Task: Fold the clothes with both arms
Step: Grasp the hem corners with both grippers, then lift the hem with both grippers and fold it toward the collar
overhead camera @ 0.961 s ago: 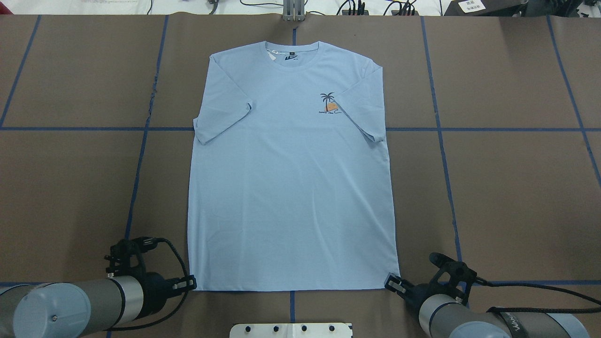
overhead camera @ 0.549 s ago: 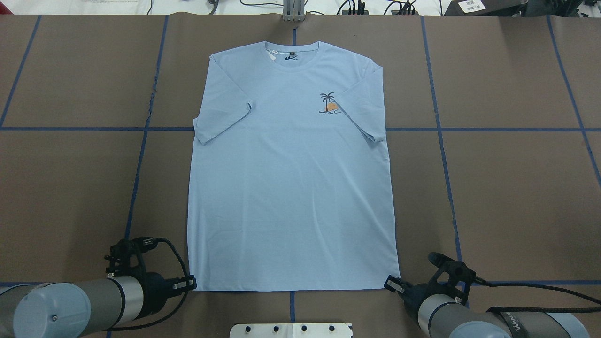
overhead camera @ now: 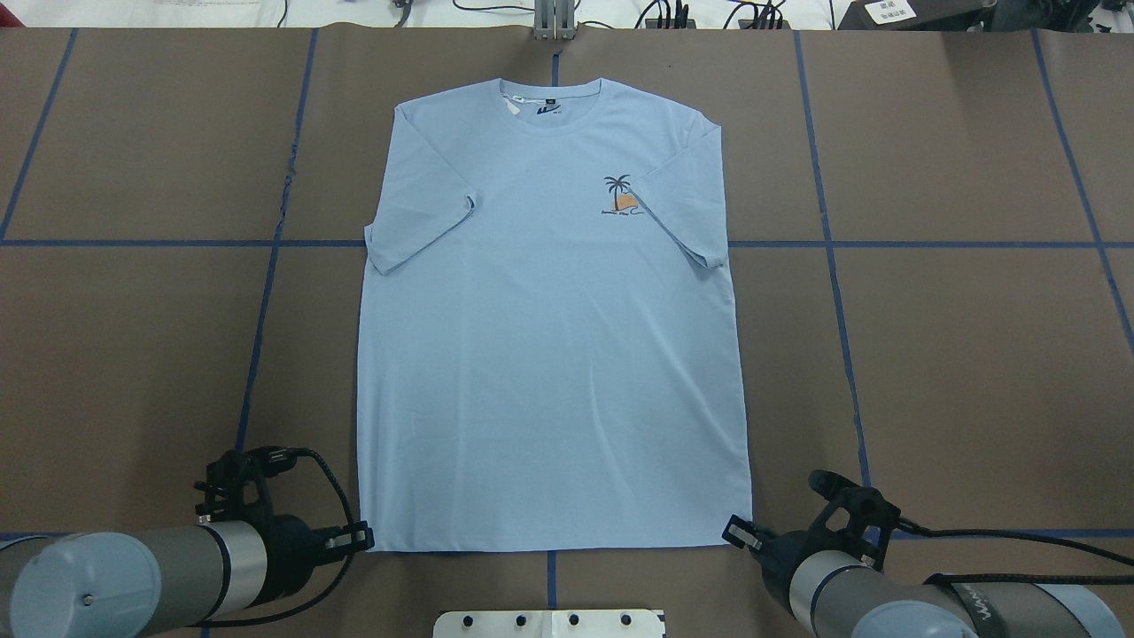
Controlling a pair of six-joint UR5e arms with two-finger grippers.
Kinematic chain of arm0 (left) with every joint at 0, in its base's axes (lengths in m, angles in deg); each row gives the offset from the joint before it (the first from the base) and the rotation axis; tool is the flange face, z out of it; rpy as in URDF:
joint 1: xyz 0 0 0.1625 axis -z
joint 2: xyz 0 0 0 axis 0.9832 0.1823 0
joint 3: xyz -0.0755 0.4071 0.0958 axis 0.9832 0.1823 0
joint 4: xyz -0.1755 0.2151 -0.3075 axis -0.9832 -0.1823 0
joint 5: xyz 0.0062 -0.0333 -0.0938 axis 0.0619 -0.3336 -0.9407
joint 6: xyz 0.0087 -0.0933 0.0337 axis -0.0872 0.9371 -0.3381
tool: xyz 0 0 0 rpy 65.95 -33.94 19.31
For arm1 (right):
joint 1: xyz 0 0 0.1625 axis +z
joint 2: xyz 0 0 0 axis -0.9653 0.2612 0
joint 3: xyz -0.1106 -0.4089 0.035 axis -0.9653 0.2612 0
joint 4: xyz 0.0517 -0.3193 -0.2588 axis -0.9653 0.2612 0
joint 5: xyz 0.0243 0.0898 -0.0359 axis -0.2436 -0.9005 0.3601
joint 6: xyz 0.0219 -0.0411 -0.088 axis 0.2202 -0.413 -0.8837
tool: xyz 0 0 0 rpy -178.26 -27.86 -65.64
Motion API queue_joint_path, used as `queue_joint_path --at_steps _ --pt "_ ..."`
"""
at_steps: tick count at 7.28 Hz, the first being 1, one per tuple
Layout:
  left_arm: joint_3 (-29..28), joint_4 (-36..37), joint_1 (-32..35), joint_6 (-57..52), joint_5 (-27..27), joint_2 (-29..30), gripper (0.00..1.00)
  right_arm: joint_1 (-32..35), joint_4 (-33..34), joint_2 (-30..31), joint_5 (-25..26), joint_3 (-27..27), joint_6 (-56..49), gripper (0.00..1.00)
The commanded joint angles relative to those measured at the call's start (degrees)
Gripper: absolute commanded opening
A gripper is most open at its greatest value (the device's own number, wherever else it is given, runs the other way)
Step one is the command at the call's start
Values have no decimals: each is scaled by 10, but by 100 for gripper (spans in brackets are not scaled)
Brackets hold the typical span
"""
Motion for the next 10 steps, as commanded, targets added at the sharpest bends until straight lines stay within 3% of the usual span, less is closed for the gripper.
queue_joint_path --at_steps 1,2,4,5,6,7,8,10 --pt "145 142 7 -5 -112 6 0 17 123 1 -67 -140 -36 0" --pt "199 209 23 -6 -152 20 0 33 150 0 -100 -179 -50 0" --pt "198 259 84 -51 -182 48 0 93 153 -16 -152 -174 -135 0" --pt "181 303 152 -150 -191 82 0 156 155 -58 -193 -146 -189 0" --pt "139 353 229 -213 -242 130 0 228 160 -107 -251 -106 -219 0" --pt "101 388 294 -263 -265 178 0 282 199 -171 -286 -66 -252 0" --pt "70 409 336 -301 -265 205 0 321 242 -247 -288 -11 -299 0" --pt "-7 405 385 -365 -264 228 0 370 247 -307 -289 82 -351 0"
